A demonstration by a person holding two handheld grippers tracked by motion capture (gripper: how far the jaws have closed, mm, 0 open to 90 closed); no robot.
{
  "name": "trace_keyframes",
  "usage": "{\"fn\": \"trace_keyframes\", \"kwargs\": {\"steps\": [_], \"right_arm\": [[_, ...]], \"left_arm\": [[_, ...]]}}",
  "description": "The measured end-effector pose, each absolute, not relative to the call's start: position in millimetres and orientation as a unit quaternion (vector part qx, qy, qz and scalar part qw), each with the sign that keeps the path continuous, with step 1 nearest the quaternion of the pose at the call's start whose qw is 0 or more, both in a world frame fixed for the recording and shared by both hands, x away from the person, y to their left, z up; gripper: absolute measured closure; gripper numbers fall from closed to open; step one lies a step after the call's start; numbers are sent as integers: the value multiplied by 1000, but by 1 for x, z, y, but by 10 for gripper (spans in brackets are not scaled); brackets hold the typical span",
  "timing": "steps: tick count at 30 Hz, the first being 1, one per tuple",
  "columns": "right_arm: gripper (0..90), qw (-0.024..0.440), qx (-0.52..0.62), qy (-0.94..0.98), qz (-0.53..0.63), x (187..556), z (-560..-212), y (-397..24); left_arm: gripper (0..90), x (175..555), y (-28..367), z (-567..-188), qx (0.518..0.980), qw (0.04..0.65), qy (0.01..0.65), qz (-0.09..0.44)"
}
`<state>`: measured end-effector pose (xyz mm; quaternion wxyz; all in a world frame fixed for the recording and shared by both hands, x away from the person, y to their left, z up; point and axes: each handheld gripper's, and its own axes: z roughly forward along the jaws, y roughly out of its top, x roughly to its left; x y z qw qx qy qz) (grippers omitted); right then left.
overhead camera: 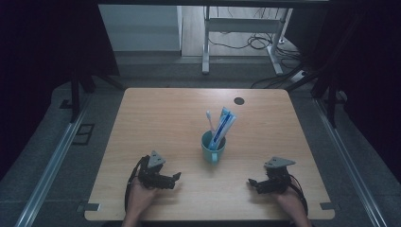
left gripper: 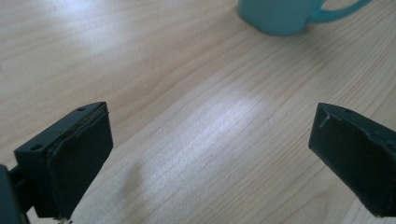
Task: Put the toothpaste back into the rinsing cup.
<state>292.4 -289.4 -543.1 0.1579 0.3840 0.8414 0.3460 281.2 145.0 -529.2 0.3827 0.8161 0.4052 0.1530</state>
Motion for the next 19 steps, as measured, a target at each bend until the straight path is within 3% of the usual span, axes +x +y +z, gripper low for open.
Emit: {"fn": "trace_keyframes", "kwargs": {"steps": [10,19], "right_arm": [[7,158,384,841,346,292,-543,-289],[8,158,384,841,346,292,-543,-289]], "left_arm": [[3,283,139,-545,841,325,405,152],[1,285,139,-545,840,324,410,144]]}}
